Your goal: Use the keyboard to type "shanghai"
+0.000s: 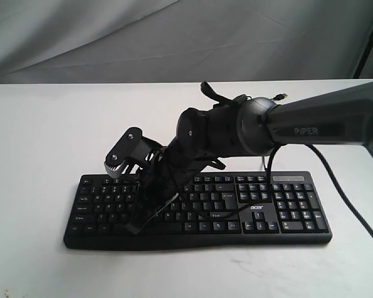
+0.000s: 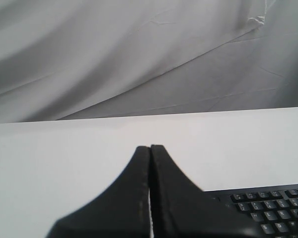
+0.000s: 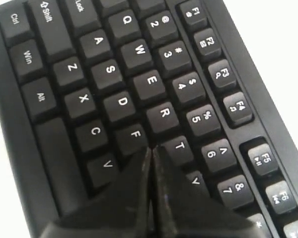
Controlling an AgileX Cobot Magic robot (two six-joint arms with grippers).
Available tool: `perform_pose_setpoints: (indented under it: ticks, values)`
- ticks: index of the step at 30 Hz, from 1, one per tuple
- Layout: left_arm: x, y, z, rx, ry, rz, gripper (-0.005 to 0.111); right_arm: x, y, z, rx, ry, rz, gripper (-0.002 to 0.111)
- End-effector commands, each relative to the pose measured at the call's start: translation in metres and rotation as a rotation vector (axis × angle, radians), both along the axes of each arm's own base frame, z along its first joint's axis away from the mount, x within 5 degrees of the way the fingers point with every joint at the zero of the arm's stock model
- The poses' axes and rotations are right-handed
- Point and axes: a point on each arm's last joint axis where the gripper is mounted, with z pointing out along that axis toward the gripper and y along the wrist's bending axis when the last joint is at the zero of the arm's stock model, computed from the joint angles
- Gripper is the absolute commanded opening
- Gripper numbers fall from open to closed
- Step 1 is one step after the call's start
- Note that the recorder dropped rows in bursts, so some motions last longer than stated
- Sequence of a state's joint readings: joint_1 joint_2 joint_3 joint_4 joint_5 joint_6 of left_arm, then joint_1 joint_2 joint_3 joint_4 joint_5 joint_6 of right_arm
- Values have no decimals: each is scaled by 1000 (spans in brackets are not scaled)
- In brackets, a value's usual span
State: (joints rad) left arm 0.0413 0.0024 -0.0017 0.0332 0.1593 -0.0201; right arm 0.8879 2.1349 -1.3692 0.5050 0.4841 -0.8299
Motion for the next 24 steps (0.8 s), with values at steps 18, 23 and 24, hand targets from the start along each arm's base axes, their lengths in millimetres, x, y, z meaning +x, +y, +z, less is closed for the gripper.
perform_pose_setpoints:
  ticks: [18, 23, 24]
  values:
    - [0, 0, 0, -4, -6, -7, 0, 2, -17, 24, 2, -15, -30, 0]
    - [0, 0, 0, -4, -6, -7, 0, 3, -18, 23, 6, -23, -37, 0]
    - [0, 0, 0, -4, -6, -7, 0, 4, -18, 24, 8, -26, -39, 0]
